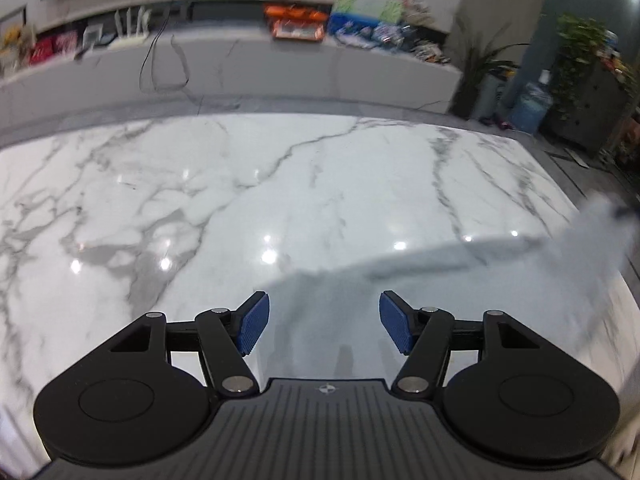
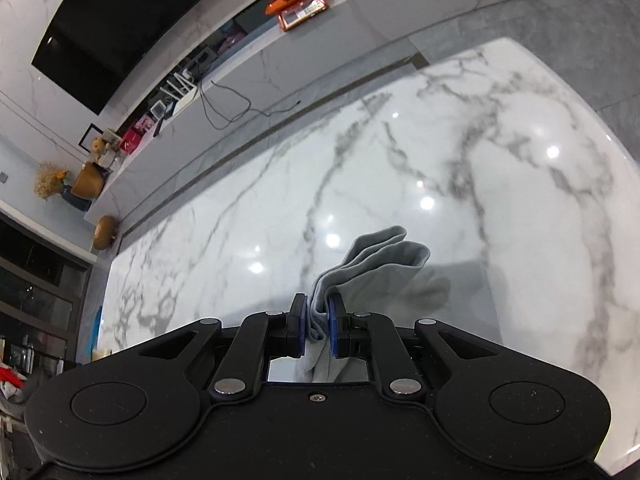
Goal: Fold clothes
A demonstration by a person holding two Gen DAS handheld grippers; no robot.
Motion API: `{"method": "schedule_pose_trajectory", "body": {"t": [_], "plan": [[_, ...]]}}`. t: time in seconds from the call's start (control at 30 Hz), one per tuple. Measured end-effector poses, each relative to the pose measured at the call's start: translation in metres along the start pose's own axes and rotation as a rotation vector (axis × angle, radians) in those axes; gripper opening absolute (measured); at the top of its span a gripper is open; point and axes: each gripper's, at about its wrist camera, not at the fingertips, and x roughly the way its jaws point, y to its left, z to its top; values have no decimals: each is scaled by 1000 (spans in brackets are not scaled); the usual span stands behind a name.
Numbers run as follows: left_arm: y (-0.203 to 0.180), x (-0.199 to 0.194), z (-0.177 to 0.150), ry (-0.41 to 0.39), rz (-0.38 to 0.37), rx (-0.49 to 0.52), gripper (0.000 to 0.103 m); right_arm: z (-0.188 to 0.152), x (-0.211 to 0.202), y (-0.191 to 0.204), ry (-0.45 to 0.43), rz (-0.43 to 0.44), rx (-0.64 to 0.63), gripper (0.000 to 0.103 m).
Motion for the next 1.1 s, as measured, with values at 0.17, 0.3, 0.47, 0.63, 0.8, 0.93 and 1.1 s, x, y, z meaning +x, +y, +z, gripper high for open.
{"method": "schedule_pose_trajectory", "body": {"t": [0.17, 0.3, 0.47, 0.63, 0.8, 0.93, 1.1], "plan": [[-5, 51, 29, 204, 73, -33, 54, -12, -7, -7, 2, 18, -13, 9], [-10, 81, 39, 350, 145, -18, 41, -17, -6, -16, 12, 21, -19, 9], [-10, 84, 43, 410, 143, -27, 8, -20, -4, -26, 12, 19, -19, 9], [2, 63, 40, 336, 101, -83, 6, -17, -7, -35, 4, 27, 3, 9], [19, 38, 41, 267, 62, -148, 6, -13, -23, -24, -69, 95, -70, 9], [24, 38, 40, 286, 73, -139, 6, -16, -12, -34, -43, 35, -40, 9], [14, 50, 40, 275, 110, -83, 6, -33, 16, -55, 10, -54, -21, 9]]}}
